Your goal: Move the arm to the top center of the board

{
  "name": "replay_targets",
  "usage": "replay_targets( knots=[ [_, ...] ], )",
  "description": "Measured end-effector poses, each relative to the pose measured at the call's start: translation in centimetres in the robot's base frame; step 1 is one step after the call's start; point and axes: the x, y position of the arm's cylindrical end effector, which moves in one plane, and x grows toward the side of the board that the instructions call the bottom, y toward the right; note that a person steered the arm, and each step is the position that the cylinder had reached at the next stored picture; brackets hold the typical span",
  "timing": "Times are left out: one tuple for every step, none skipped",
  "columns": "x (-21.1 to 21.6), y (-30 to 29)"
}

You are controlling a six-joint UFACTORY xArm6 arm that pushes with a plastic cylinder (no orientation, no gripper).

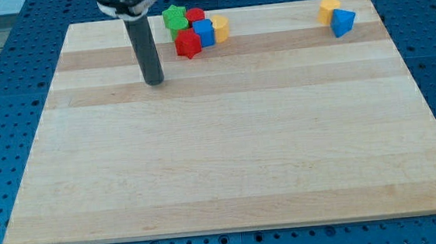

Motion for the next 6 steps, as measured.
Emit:
replay_targets(
  knots=[
    [1.6,5.4],
    [-0.3,10.5],
    [-3.1,14.0],
    [-7.1,16.4],
    [-12.4,18.0],
    [-16.8,17.5]
  ],
)
